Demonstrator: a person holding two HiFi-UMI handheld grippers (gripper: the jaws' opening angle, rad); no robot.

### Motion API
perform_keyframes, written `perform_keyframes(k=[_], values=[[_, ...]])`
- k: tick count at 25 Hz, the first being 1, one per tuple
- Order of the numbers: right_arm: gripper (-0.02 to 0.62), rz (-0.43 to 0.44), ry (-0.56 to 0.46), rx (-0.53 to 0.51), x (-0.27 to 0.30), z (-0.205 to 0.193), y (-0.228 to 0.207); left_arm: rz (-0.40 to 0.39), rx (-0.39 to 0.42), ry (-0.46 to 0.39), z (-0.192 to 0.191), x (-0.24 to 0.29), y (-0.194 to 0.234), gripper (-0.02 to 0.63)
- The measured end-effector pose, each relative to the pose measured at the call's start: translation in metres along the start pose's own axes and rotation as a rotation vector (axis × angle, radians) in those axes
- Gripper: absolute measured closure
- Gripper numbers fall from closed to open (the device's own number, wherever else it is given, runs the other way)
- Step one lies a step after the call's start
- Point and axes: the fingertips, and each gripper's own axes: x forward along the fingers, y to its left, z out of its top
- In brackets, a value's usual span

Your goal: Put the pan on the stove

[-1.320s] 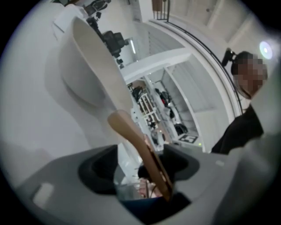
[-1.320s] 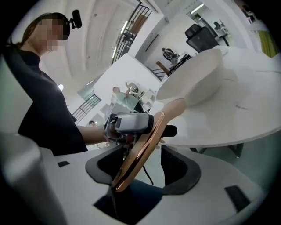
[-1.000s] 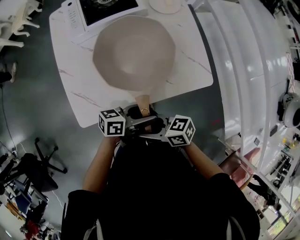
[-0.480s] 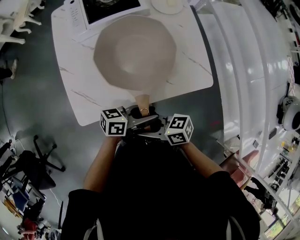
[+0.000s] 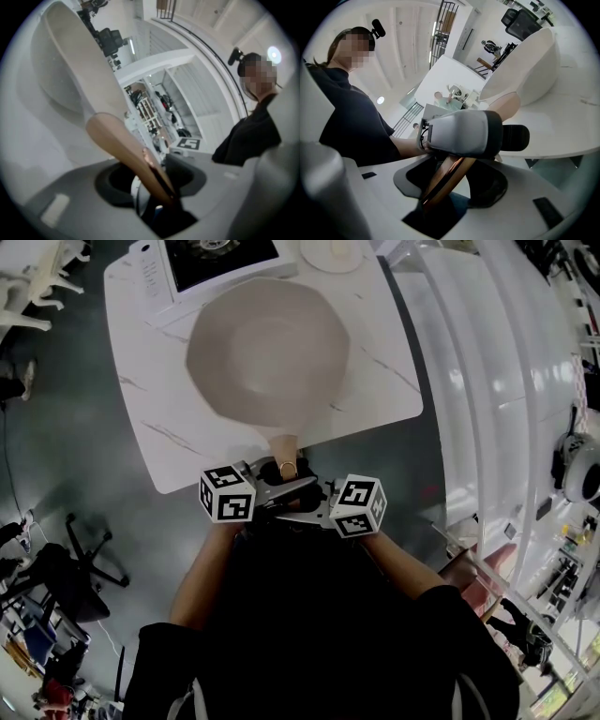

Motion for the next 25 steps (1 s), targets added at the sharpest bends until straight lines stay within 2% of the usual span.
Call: perform_keyframes(k=[7, 25], values=[[0.391, 0.011, -0.019, -0.006, -0.001, 0.006, 0.009, -0.003, -0.006, -0.044, 0.005, -0.003, -0.008, 0.413], [0.390, 0.019, -0.007, -0.127, -0.004, 0.055, 0.042, 0.003, 0.107, -0.110, 0.057, -0.019, -0.048, 0.407]])
